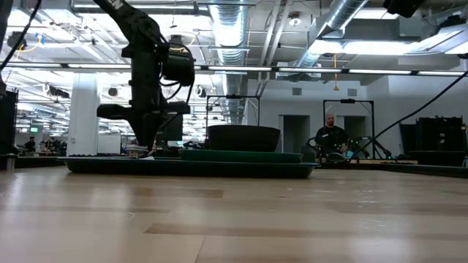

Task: Set up tray
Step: Put the blue patterned knife on the black napkin to the right of the blue patterned spoon

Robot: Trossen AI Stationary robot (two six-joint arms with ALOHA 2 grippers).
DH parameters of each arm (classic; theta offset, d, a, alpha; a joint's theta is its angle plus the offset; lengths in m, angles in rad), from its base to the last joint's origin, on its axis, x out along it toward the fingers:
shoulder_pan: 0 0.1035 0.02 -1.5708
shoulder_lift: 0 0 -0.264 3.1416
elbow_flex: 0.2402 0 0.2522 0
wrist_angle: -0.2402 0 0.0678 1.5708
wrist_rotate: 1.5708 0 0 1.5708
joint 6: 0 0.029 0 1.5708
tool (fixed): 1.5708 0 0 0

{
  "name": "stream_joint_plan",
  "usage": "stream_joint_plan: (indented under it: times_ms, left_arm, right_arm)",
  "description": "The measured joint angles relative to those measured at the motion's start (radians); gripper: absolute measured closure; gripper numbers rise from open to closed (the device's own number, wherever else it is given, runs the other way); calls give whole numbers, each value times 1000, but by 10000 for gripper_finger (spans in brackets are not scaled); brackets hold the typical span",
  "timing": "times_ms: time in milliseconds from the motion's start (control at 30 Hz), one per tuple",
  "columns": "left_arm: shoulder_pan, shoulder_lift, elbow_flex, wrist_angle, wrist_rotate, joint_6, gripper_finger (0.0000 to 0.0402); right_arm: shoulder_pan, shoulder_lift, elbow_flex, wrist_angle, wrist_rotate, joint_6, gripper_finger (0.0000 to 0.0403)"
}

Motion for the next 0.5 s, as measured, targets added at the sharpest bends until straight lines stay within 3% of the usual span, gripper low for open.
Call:
stream_joint_plan:
  times_ms: [500]
  left_arm:
    - [32,8,0,8,35,-37,391]
  right_arm:
    - [0,0,0,0,0,-6,281]
